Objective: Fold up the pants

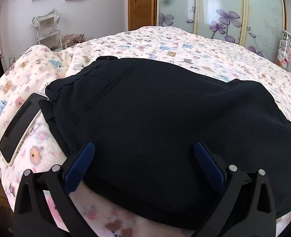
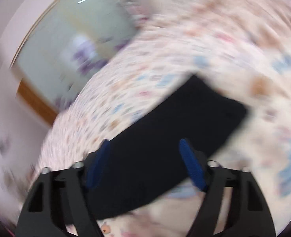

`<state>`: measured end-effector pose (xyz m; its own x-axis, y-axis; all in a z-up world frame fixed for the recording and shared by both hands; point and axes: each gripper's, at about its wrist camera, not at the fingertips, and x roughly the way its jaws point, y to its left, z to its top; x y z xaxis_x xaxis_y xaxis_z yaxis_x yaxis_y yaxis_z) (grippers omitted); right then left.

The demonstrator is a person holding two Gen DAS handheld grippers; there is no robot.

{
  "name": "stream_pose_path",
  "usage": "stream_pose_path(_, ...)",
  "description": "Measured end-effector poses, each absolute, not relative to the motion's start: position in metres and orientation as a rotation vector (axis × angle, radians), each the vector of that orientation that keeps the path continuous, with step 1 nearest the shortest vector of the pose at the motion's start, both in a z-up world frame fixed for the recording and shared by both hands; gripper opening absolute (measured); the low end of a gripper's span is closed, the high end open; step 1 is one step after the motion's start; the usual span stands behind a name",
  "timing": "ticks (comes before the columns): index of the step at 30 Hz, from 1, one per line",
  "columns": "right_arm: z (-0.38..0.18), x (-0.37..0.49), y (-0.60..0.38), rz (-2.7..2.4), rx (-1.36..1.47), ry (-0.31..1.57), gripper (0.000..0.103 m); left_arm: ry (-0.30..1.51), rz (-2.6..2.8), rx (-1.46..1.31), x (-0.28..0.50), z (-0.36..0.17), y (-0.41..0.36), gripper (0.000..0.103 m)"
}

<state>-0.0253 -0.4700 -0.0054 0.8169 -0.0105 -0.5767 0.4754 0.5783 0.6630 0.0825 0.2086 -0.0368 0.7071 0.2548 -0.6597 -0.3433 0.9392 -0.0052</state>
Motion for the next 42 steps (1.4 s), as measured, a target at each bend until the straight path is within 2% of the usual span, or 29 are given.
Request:
stream_pose_path(2,-0.025,-0.033,-0.495,-0.315,1.037,0.620,0.054,0.710,0.332,-0.133,0.084,-0.037,0.208,0.101)
stream_pose_path(7,-0.034,-0.032,-0.503,-0.303,1.086,0.662,0.052,0.712,0.334,-0.129,0.083,-0.037,0.207,0.101)
stream_pose_path(11,-0.032,-0.033,-0.497,-0.391,1.082,0.716,0.041,0.710,0.333,-0.131,0.083,-0.037,0.207,0.101)
stream_pose_path(17,-0.034,-0.041,-0.498,-0.468,1.046,0.717,0.041,0.708,0.335,-0.127,0.084,-0.037,0.205,0.101)
stream_pose_path(26,-0.054,-0.015,-0.528,-0.379,1.164,0.668,0.043,0.706,0.335,-0.128,0.084,-0.037,0.205,0.101)
stream_pose_path(30,-0.031,-0.016,-0.523,-0.250,1.070,0.540,0.046,0.706,0.336,-0.129,0.084,-0.037,0.205,0.101)
stream_pose_path(31,-0.028,-0.017,-0.521,-0.270,1.025,0.543,0.046,0.706,0.336,-0.128,0.084,-0.037,0.205,0.101)
stream_pose_path(32,-0.033,-0.019,-0.521,-0.331,1.005,0.589,0.051,0.706,0.336,-0.128,0.084,-0.037,0.205,0.101)
stream_pose_path(35,-0.051,-0.028,-0.528,-0.358,1.112,0.611,0.050,0.706,0.335,-0.129,0.084,-0.037,0.205,0.101)
stream_pose_path(42,-0.053,-0.022,-0.524,-0.406,1.099,0.615,0.050,0.706,0.336,-0.126,0.085,-0.037,0.205,0.101)
